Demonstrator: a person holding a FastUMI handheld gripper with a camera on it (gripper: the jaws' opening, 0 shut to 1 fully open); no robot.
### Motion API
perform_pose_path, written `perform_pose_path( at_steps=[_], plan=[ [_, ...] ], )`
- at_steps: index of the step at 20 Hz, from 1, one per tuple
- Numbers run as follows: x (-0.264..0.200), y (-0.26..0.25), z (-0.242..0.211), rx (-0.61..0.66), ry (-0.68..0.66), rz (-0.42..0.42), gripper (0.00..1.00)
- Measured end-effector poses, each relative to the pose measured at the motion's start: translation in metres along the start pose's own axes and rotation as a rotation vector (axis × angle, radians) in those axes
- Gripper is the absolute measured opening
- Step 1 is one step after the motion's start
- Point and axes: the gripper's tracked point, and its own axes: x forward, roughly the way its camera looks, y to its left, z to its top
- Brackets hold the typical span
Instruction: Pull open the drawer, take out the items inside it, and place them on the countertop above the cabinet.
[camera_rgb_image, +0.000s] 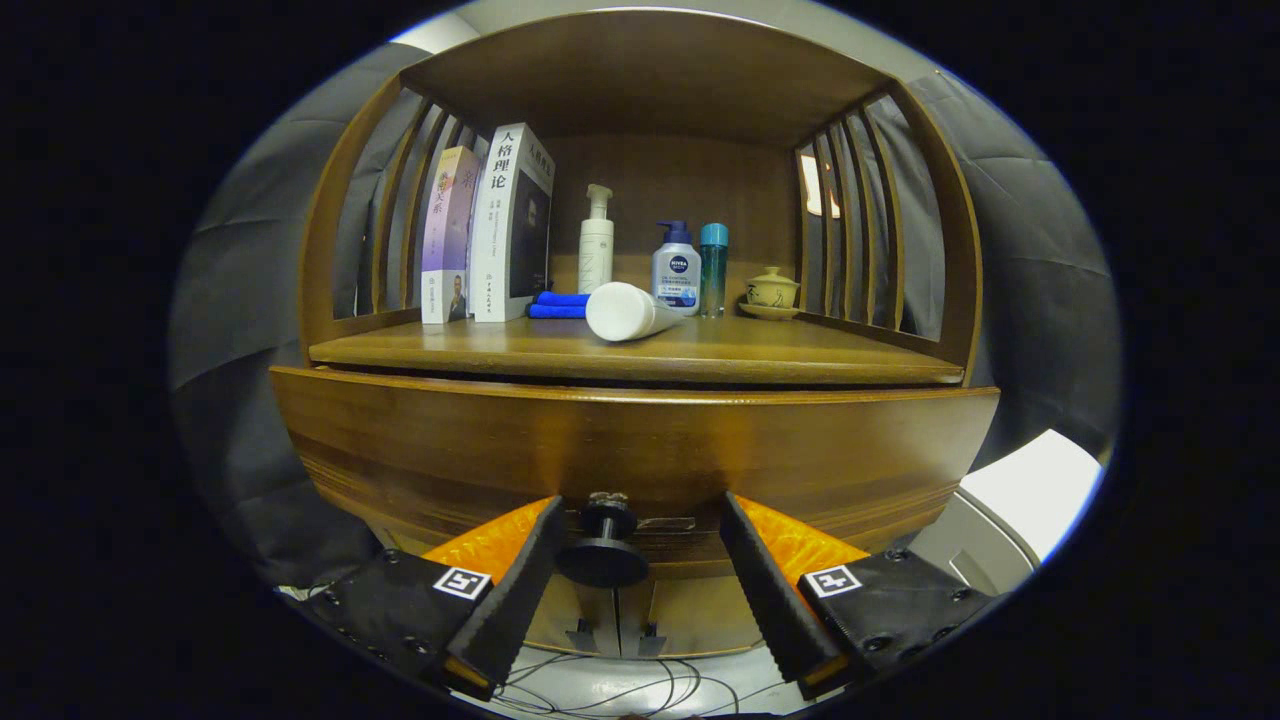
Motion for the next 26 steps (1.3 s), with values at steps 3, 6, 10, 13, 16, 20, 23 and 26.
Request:
perform_pose_path(
  at_steps=[3,6,10,13,16,20,23,26],
  plan=[
    [0.010,0.002,0.004,0.012,-0.005,-0.007,0.98],
    [0.019,0.003,0.006,0.011,0.011,-0.013,0.98],
    [0.025,0.004,0.010,0.007,-0.001,-0.012,0.98],
    [0.020,0.000,-0.002,-0.009,0.076,-0.021,0.98],
    [-0.009,0.000,0.017,0.033,0.022,-0.025,0.98],
    [-0.063,0.019,0.053,0.084,-0.090,0.054,0.98],
    [-0.100,0.016,0.081,0.075,-0.179,0.082,0.98],
    [-0.129,0.010,0.103,0.091,-0.227,0.105,0.98]
  ],
)
